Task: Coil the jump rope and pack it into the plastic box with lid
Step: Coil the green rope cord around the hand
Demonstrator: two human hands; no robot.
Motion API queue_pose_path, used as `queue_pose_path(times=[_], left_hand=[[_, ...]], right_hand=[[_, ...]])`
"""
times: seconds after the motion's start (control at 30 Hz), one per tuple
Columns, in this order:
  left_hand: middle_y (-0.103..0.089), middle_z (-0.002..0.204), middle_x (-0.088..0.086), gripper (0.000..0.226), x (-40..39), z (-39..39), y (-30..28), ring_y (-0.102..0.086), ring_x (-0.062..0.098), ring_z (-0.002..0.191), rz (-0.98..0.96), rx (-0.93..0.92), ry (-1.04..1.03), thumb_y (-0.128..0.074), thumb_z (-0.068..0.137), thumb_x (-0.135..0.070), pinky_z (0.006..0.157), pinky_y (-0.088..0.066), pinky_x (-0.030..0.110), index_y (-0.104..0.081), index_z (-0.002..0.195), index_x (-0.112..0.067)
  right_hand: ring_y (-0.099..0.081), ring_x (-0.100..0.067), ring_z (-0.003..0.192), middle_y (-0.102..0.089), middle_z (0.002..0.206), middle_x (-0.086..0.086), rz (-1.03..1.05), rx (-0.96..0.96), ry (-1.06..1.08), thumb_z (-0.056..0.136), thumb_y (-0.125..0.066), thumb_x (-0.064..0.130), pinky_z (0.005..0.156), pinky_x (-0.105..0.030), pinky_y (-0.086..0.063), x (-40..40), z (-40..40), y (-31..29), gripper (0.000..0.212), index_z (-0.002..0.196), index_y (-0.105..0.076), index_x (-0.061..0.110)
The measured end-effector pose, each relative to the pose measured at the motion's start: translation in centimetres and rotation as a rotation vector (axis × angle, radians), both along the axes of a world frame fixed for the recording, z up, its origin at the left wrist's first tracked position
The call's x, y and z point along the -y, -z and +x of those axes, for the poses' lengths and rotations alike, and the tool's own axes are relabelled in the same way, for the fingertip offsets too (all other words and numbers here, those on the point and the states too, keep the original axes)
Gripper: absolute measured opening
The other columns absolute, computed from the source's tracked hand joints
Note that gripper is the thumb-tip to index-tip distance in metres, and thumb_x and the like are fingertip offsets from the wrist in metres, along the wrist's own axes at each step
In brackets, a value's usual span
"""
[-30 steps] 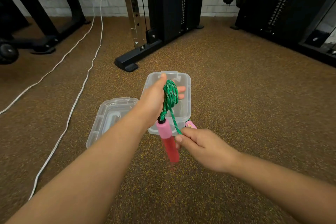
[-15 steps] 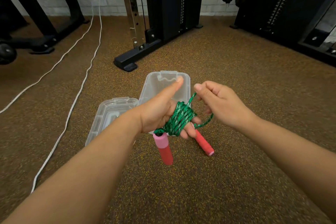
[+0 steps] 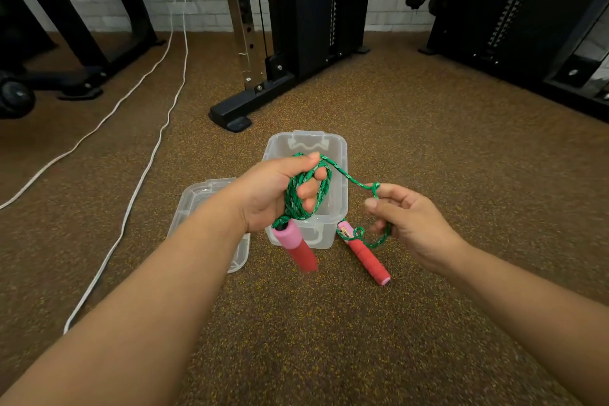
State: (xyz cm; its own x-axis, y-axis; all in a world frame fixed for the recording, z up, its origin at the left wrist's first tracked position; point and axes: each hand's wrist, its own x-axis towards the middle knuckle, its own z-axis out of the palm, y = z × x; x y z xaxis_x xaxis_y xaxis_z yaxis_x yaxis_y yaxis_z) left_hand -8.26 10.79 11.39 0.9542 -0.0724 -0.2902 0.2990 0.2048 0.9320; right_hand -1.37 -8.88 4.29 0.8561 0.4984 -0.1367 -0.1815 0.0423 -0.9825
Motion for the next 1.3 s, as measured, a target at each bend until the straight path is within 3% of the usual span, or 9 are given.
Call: queue_pose_path(times=[0.13,0.37,0.53,0.6,0.7,0.87,1.0,1.17,1.3], left_hand=[[-0.038,0.044,-0.003,0.032,-0.2,0.1,0.1,-0.041,0.012,0.042,-0.006,0.003,-0.036,-0.039,0.098,-0.028,0.047,-0.041,0.019,-0.051,0.072,-0.013],[-0.037,0.043,-0.004,0.031,-1.0,0.4,-0.4,-0.039,0.01,0.037,-0.064,0.058,-0.186,-0.041,0.097,-0.026,0.043,-0.041,0.019,-0.051,0.072,-0.011],[-0.039,0.041,-0.004,0.032,0.8,0.1,0.1,-0.04,0.012,0.04,0.092,-0.009,-0.045,-0.041,0.098,-0.026,0.045,-0.041,0.018,-0.051,0.071,-0.012],[-0.039,0.041,-0.003,0.033,1.5,0.1,-0.2,-0.041,0.013,0.04,0.137,-0.023,0.006,-0.04,0.098,-0.026,0.045,-0.041,0.019,-0.051,0.071,-0.012],[-0.039,0.041,-0.004,0.033,2.0,0.2,-0.5,-0.043,0.013,0.04,0.134,-0.033,0.032,-0.039,0.098,-0.027,0.046,-0.04,0.019,-0.051,0.071,-0.012],[-0.041,0.041,-0.005,0.032,1.8,0.4,-0.5,-0.043,0.011,0.039,-0.037,-0.058,-0.03,-0.038,0.098,-0.028,0.044,-0.041,0.018,-0.05,0.071,-0.013],[-0.055,0.048,-0.005,0.031,0.9,1.0,-0.2,-0.052,0.009,0.041,-0.199,-0.028,-0.265,-0.04,0.098,-0.027,0.046,-0.046,0.016,-0.059,0.079,-0.012],[-0.074,0.071,0.002,0.026,1.5,1.7,1.0,-0.067,0.011,0.062,-0.157,0.069,-0.406,-0.044,0.098,-0.025,0.069,-0.056,0.021,-0.062,0.093,-0.007],[-0.074,0.089,0.005,0.042,2.3,1.7,1.2,-0.068,0.017,0.078,0.294,0.107,-0.335,-0.031,0.1,-0.039,0.084,-0.05,0.027,-0.058,0.11,-0.008]], right_hand=[[-0.045,-0.004,0.042,-0.059,0.062,-0.003,0.0,0.039,0.133,0.09,-0.06,0.011,0.044,-0.016,-0.042,-0.2,-0.4,0.4,0.009,0.095,-0.067,0.009],[-0.042,-0.006,0.045,-0.05,0.05,0.005,-0.115,-0.089,-0.13,0.099,-0.042,0.02,0.049,-0.017,-0.04,0.3,-1.4,1.7,0.027,0.088,-0.065,0.01],[-0.065,-0.018,0.097,-0.071,0.102,-0.002,-0.549,0.238,-0.275,0.099,-0.047,0.022,0.091,-0.022,-0.047,0.2,-0.1,1.5,0.02,0.099,-0.067,0.02],[-0.056,-0.003,0.114,-0.061,0.12,0.016,-0.46,0.387,-0.26,0.094,-0.056,0.018,0.104,-0.018,-0.037,-0.5,-0.3,0.9,0.031,0.115,-0.054,0.041],[-0.046,0.003,0.125,-0.054,0.133,0.013,-0.333,0.46,-0.3,0.087,-0.065,0.013,0.109,-0.017,-0.03,-1.6,-0.8,0.7,0.06,0.139,-0.04,0.03],[-0.057,0.005,0.073,-0.065,0.081,0.012,-0.217,0.317,-0.27,0.093,-0.055,0.012,0.072,-0.023,-0.048,-2.9,-2.0,1.7,0.011,0.098,-0.063,0.02],[-0.051,-0.01,0.054,-0.053,0.055,0.008,-0.308,0.277,-0.175,0.1,-0.042,0.022,0.057,-0.027,-0.038,-2.4,-3.3,2.4,0.024,0.092,-0.064,0.028],[-0.061,-0.009,0.08,-0.062,0.083,0.016,-0.662,0.833,-0.426,0.099,-0.031,0.044,0.075,-0.034,-0.049,-2.2,-5.0,0.8,0.032,0.104,-0.059,0.031],[-0.062,-0.015,0.083,-0.064,0.084,0.011,-0.706,0.994,-0.433,0.09,-0.021,0.057,0.077,-0.036,-0.05,-2.3,-4.9,-1.5,0.049,0.098,-0.062,0.031]])
